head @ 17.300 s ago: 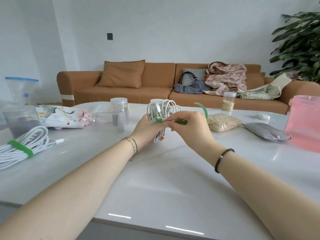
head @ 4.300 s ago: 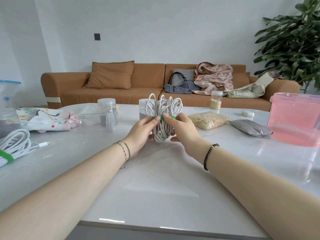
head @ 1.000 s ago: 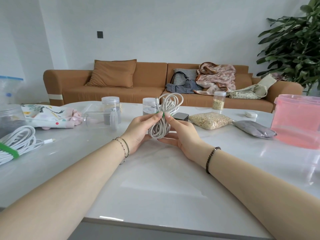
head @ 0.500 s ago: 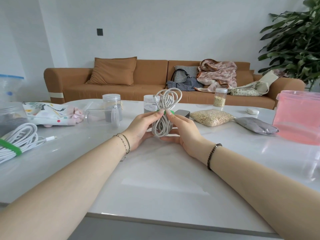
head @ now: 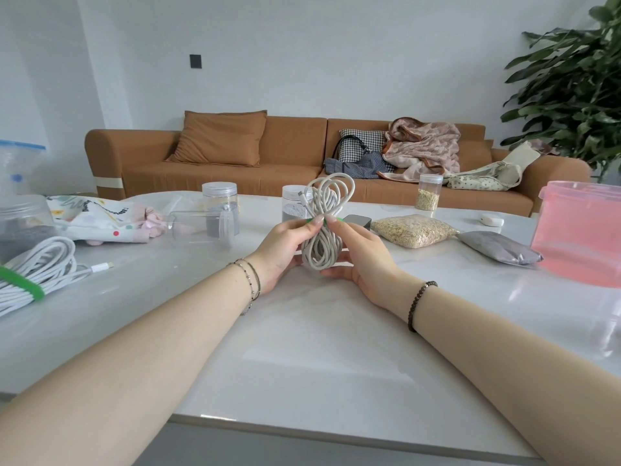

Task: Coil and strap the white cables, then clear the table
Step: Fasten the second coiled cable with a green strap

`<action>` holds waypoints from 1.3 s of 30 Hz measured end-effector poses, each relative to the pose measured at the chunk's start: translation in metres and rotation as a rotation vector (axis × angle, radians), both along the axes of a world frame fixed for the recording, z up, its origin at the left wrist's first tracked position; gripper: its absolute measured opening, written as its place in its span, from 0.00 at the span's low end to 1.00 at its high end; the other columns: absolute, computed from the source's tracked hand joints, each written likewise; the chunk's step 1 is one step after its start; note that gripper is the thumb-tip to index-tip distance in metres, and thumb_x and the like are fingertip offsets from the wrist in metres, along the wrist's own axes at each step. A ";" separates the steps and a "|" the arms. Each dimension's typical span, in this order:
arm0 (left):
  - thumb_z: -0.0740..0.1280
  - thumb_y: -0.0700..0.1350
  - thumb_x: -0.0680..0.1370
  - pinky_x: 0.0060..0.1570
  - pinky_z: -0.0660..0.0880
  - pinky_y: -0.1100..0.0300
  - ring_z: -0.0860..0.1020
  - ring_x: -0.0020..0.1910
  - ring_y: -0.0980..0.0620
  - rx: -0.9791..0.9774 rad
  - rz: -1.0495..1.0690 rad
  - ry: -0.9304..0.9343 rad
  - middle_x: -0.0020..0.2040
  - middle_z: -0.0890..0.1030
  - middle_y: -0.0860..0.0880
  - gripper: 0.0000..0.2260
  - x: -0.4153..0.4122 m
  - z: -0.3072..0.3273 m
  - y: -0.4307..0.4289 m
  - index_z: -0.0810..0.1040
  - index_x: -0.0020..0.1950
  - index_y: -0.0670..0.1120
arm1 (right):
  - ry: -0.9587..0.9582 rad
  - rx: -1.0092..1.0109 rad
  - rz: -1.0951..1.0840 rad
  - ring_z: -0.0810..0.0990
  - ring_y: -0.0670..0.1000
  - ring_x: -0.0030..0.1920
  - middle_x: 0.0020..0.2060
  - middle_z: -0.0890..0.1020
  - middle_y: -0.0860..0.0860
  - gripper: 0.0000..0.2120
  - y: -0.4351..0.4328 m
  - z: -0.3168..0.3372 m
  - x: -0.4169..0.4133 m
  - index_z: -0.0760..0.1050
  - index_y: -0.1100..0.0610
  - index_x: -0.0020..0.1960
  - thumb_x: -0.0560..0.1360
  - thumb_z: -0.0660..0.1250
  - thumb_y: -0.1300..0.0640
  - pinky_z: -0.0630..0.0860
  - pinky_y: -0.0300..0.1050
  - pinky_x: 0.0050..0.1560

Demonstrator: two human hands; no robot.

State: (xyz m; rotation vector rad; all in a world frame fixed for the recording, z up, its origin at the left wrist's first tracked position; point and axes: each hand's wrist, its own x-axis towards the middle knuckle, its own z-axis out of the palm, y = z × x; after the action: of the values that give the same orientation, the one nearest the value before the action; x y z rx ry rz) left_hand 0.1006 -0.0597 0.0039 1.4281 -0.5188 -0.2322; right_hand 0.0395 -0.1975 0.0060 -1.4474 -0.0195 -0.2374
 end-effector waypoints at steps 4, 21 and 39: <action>0.64 0.48 0.82 0.47 0.80 0.58 0.82 0.50 0.52 -0.003 0.013 -0.017 0.55 0.83 0.44 0.16 0.000 -0.001 -0.001 0.79 0.65 0.40 | -0.002 0.013 0.041 0.84 0.53 0.40 0.45 0.84 0.54 0.17 -0.001 0.001 -0.002 0.80 0.59 0.59 0.77 0.70 0.47 0.83 0.51 0.40; 0.68 0.45 0.80 0.48 0.78 0.58 0.81 0.51 0.49 0.026 0.058 0.058 0.53 0.82 0.41 0.17 -0.044 -0.001 0.050 0.77 0.65 0.36 | -0.324 -0.816 -0.014 0.80 0.49 0.32 0.37 0.82 0.54 0.19 0.024 -0.009 -0.010 0.76 0.51 0.54 0.81 0.56 0.37 0.79 0.50 0.40; 0.79 0.56 0.67 0.52 0.73 0.50 0.76 0.58 0.45 0.910 1.139 -0.550 0.57 0.78 0.48 0.22 -0.057 -0.013 0.211 0.77 0.55 0.51 | -0.335 -1.255 -0.058 0.76 0.45 0.42 0.44 0.77 0.45 0.17 0.062 -0.015 -0.013 0.79 0.48 0.50 0.78 0.60 0.36 0.75 0.48 0.47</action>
State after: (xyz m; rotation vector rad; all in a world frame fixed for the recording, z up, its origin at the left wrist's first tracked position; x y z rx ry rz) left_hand 0.0434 0.1514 -0.0089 2.4636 0.0808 0.9791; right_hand 0.0268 -0.1354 -0.0092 -2.6350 -0.4704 -0.5710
